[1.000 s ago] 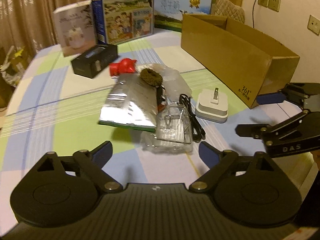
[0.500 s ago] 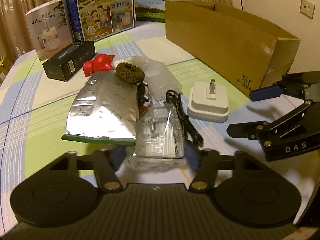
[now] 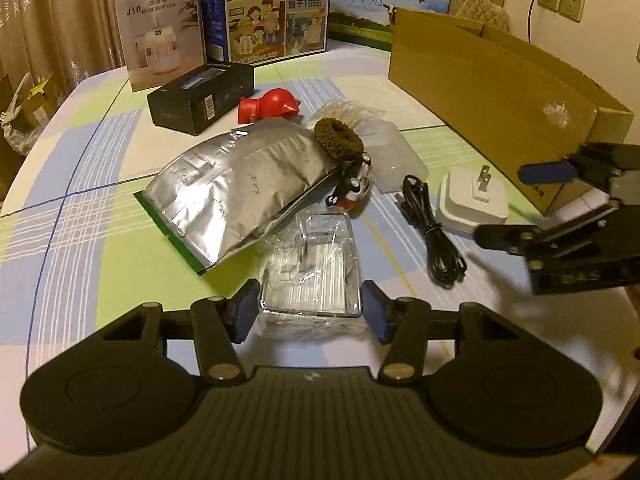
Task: Organize objects
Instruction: 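Grasp the white plug adapter with the right tool while the left tool grasps the clear plastic box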
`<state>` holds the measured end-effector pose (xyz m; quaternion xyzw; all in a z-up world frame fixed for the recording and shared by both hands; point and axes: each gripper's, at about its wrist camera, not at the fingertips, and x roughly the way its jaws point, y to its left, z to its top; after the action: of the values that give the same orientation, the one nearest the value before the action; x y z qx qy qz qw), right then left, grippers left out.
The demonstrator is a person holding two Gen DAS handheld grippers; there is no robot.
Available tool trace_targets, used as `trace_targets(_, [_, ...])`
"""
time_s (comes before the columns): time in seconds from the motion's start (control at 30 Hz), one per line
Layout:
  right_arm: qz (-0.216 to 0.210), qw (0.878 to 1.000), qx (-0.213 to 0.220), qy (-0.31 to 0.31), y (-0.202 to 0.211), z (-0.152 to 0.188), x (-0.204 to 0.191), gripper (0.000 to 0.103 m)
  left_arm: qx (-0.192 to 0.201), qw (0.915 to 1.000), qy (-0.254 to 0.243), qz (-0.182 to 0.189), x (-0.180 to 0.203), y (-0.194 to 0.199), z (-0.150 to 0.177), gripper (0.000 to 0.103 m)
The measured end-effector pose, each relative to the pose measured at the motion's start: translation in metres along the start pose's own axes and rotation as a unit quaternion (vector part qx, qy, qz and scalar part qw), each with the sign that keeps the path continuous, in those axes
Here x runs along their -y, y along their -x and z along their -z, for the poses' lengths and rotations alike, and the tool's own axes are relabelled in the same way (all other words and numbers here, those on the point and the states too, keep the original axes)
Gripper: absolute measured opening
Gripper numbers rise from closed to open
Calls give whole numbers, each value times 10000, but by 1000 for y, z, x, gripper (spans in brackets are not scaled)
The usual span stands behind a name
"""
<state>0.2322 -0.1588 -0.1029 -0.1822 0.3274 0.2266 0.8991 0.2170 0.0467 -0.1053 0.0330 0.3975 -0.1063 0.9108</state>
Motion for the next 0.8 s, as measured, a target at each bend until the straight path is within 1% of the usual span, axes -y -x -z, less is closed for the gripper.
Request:
trace_targets(0.1, [196,9992,30,341,-12,-3,-5,80,23,10000,-4,10,2,1,0,50])
trace_targets(0.23, [187,9984,-181,497,-32,-3,-7,80,70,10000,-21,37,4,2,0,52])
trace_targets(0.27, [184,9986,-142,466,-34,-3,-6,80,79,10000,-14,53,5,2,0,54])
trace_targets(0.33, [103,9993,-208,302,-38,-7,-2,80,110,9999,-5,74,6,3,0,67])
trace_targets(0.37, [50,9995,-272,159,-39,-7,0,77,129,9999,-11,78,6,3,0,69])
trace_targets(0.4, [-24,9995,-323,14,-39,-7,2,66,139,9999,-25,79,7,3,0,72])
trace_targets(0.47, [-140,9990,-391,-138,-33,-7,2,64,130,9999,-85,67,8,2,0,73])
trace_targets(0.53, [-202,9988,-405,-157,-27,-5,-2,64,110,9998,-137,28,11,1,1,73])
trace_targets(0.7, [-326,9974,-403,-507,-22,-5,1,64,109,9996,-232,-72,18,-5,-1,72])
trace_targets(0.77, [-337,9976,-388,-458,-22,-4,1,64,81,9995,-283,-143,21,-8,-2,68])
trace_targets(0.8, [-342,9978,-408,-404,-22,-3,0,64,41,9992,-333,-209,23,-11,-2,64])
